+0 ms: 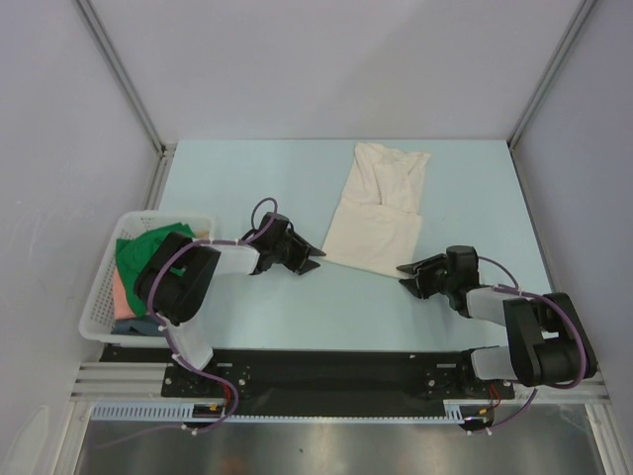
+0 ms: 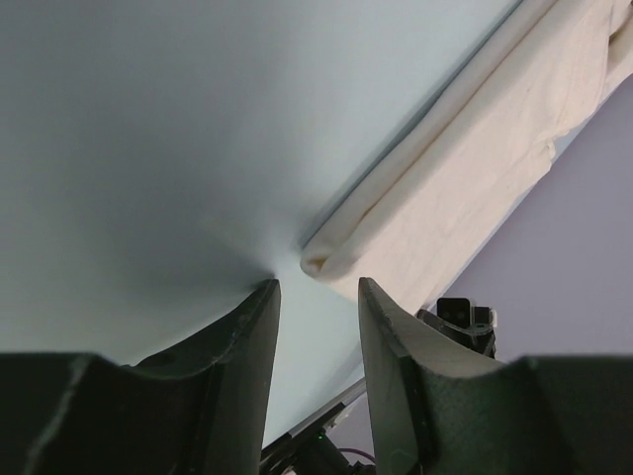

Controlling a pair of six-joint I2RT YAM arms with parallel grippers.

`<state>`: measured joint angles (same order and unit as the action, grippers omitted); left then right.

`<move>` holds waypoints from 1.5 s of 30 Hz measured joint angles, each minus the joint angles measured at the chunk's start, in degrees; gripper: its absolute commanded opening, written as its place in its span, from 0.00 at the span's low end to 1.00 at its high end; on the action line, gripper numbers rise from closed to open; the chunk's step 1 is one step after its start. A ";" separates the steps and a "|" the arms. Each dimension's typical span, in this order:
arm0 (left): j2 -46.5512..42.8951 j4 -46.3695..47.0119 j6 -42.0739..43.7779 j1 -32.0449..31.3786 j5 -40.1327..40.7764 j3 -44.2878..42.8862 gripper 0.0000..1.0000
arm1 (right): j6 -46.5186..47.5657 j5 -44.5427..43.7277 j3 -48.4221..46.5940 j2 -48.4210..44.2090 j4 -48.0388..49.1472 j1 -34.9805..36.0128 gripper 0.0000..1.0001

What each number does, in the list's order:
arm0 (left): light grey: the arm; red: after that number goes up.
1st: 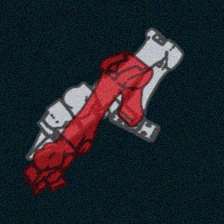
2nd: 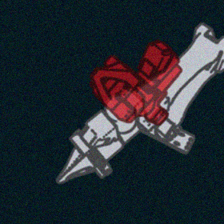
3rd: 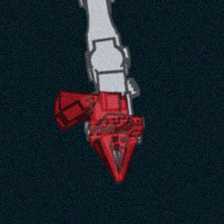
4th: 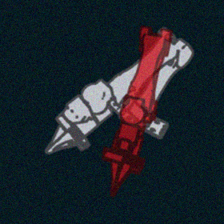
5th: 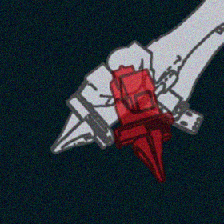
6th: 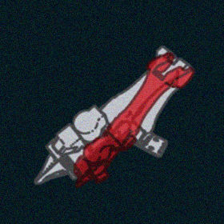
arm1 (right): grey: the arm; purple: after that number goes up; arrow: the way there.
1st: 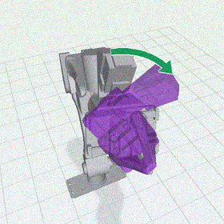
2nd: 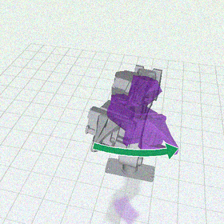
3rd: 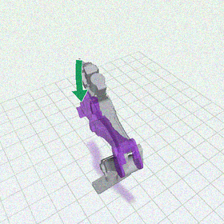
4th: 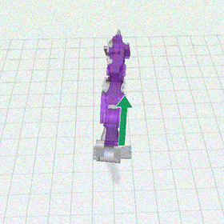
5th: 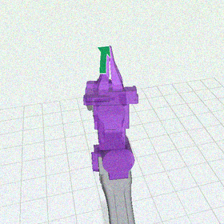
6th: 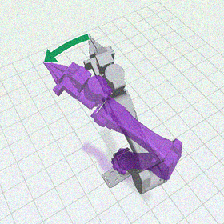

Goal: Fold and stack the t-shirts
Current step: Fold the tshirt

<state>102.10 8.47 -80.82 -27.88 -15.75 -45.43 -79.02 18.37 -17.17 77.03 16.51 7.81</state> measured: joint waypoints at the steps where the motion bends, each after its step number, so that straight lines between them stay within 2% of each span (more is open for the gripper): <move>1: 0.04 0.02 -0.17 0.00 0.09 0.00 0.43 | -0.02 -0.02 -0.04 0.00 -0.04 0.02 0.46; 6: 1.31 0.09 -0.20 0.15 0.20 -1.25 0.37 | -0.02 -0.39 -0.35 0.02 -0.59 0.02 0.46; 10: 2.36 0.13 -0.11 0.26 0.59 -2.08 0.26 | -0.13 -0.39 -0.44 0.44 -0.37 0.02 0.45; 18: 3.69 -0.09 0.87 0.72 0.50 -3.21 0.00 | -0.81 -0.42 -0.96 2.71 0.63 0.02 0.28; 21: 4.22 -0.52 1.95 0.96 0.11 -4.11 0.00 | -0.55 -0.74 -0.96 2.99 0.46 0.00 0.15; 22: 4.50 -0.79 2.40 1.05 0.02 -4.59 0.00 | -0.09 -0.90 -0.98 3.08 0.28 -0.04 0.05; 23: 4.70 -1.03 2.93 1.09 0.02 -5.07 0.01 | 0.61 -0.96 -1.22 3.21 -0.28 -0.07 0.00; 29: 4.35 -3.41 6.73 1.07 0.61 -6.32 0.00 | 6.69 0.24 -3.89 3.61 -4.39 -0.81 0.00; 32: 1.60 -4.48 8.37 0.98 1.49 -4.24 0.00 | 9.97 1.11 -4.57 1.81 -7.50 -1.07 0.00; 40: -14.43 -4.92 7.98 -2.82 3.10 12.72 0.00 | 16.13 4.15 -2.36 -12.20 -19.54 1.44 0.00; 45: -26.40 -7.54 6.05 -6.95 5.38 20.28 0.00 | 16.50 3.26 1.38 -26.23 -29.62 7.26 0.00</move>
<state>75.70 0.93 -74.76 -34.83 -10.37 -25.15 -62.52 21.63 -15.79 50.81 -13.10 15.07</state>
